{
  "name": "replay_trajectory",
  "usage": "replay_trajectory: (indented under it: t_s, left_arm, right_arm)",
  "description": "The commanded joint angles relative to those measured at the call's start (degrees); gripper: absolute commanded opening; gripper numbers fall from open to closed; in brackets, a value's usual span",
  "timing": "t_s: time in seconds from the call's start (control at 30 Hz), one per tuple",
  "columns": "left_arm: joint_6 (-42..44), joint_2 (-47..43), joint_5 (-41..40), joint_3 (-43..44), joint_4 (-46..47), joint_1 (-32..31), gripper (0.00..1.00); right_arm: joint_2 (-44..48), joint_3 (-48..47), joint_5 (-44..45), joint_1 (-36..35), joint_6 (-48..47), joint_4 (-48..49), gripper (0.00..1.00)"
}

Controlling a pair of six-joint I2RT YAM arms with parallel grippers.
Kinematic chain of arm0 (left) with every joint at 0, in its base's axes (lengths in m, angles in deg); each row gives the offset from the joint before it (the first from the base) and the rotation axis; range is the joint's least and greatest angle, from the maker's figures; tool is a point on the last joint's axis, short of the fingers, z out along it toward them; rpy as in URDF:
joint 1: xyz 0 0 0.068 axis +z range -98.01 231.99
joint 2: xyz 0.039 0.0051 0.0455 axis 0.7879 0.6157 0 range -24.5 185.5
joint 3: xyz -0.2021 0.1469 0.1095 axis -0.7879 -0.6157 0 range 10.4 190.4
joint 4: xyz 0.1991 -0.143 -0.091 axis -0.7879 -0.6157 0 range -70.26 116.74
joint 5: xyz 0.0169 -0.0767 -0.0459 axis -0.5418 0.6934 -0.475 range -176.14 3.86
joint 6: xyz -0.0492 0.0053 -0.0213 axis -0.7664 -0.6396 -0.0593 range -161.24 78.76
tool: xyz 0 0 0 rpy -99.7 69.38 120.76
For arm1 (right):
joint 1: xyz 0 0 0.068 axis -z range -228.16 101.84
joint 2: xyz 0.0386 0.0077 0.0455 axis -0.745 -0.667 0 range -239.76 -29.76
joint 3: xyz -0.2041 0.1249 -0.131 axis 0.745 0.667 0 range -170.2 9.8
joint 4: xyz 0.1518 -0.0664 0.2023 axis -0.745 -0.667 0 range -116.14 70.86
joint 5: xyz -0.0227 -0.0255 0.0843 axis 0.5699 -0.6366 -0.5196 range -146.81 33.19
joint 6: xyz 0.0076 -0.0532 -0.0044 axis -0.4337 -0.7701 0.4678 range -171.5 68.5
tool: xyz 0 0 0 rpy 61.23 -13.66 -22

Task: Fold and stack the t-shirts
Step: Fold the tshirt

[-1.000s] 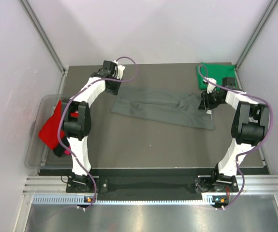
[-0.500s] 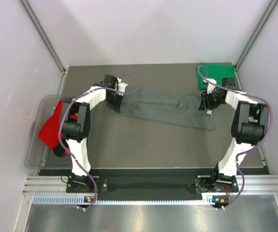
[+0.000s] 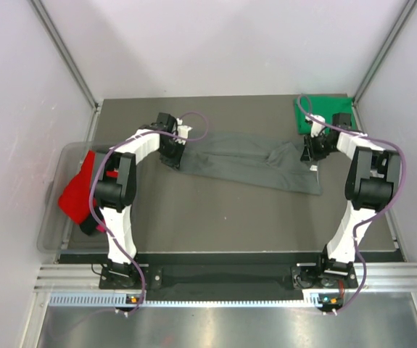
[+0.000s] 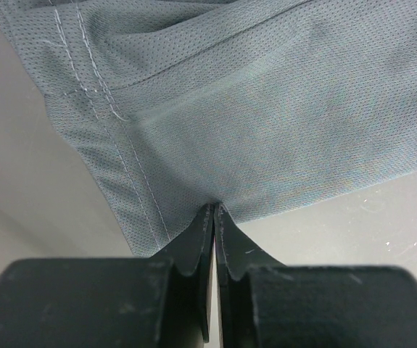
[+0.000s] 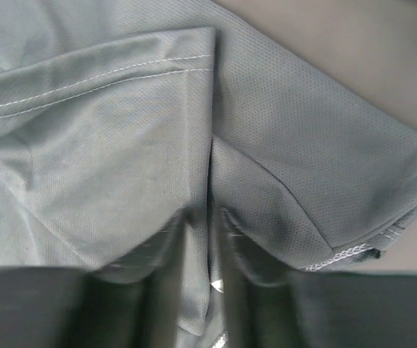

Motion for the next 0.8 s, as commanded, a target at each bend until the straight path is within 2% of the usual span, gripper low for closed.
replay_trajectory:
  t_s: [0.0,0.1,0.23,0.67,0.77]
  left_arm:
    - [0.5,0.1,0.7,-0.2,-0.7,-0.2,0.06]
    - [0.6,-0.2,0.5,-0.3,-0.7,-0.2,0.05]
    - [0.6,-0.7,0.3,-0.7,-0.6,-0.2,0.05]
    - [0.5,-2.1,-0.2,-1.7,-0.2,-0.2,0.05]
    - [0.6,-3.1,1.0,-1.2,-0.7,-0.2,0.11]
  right_arm:
    - [-0.8,-2.9,0.4,-0.5,0.4,0.0,0.18]
    - [-0.4,-2.6,0.6,-0.5,0.1,0.2,0.06]
    - [1.3,-1.2,2.7,-0.4,0.5,2.3,0.0]
    - [4.1,0.8,6.0,0.3,2.3,4.8,0.01]
    - [4.8,1.4,6.4,0.4,2.8,4.9,0.14]
